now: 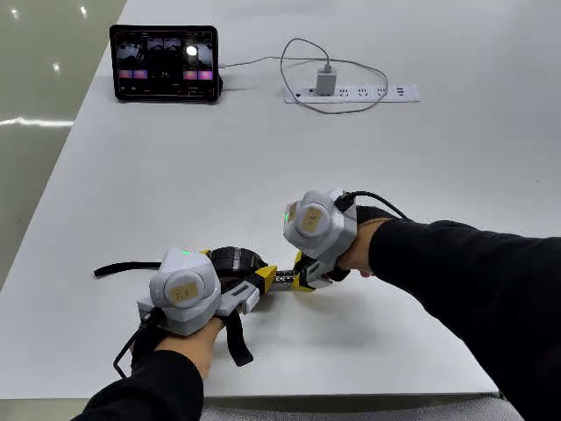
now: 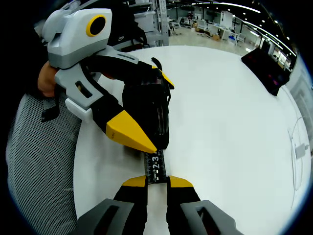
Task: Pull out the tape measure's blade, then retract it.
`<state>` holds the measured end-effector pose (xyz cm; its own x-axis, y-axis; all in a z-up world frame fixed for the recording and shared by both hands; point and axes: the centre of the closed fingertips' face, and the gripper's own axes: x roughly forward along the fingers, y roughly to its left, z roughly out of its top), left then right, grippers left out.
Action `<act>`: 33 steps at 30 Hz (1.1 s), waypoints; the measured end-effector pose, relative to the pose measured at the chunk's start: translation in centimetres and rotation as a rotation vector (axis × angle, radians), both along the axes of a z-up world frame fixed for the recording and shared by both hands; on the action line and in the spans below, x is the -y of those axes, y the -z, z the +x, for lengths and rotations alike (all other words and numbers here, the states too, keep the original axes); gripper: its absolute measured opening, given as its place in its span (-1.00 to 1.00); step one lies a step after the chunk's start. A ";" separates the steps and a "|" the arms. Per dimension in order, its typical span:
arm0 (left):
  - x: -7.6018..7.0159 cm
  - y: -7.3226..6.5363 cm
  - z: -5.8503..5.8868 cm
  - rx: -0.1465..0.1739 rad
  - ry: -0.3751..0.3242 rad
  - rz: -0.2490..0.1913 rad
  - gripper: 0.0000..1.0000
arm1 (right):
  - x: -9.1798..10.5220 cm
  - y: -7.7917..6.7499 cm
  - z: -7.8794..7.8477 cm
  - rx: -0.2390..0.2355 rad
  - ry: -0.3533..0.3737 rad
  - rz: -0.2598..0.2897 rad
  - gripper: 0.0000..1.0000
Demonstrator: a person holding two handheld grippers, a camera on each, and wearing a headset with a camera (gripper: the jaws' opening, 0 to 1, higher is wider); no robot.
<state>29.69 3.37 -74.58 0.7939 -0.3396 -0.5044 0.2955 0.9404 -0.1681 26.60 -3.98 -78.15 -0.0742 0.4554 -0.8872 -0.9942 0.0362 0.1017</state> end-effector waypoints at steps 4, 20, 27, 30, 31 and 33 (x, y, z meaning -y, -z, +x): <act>0.0 0.0 0.0 -0.001 0.000 0.000 0.22 | -0.2 0.0 0.1 -0.004 -0.006 -0.001 -0.79; 0.0 0.0 0.0 0.003 0.002 0.004 0.22 | -0.9 0.0 0.0 -0.013 0.004 0.005 -0.80; 0.0 0.0 0.0 0.000 -0.002 0.002 0.22 | -1.2 0.0 0.0 -0.012 -0.004 0.004 -0.80; 0.0 0.0 0.0 0.000 -0.005 0.001 0.21 | -1.3 0.0 0.0 -0.012 -0.002 0.006 -0.80; 0.0 0.0 0.0 -0.001 -0.006 0.000 0.21 | -1.4 0.0 0.0 -0.012 -0.001 0.007 -0.80; -0.1 0.0 0.0 -0.003 -0.009 -0.002 0.21 | -1.5 0.0 0.0 -0.014 0.002 0.011 -0.80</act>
<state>29.73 3.42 -74.56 0.7953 -0.3336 -0.5061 0.2870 0.9427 -0.1703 26.63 -2.49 -78.16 -0.0857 0.4651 -0.8811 -0.9926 0.0369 0.1160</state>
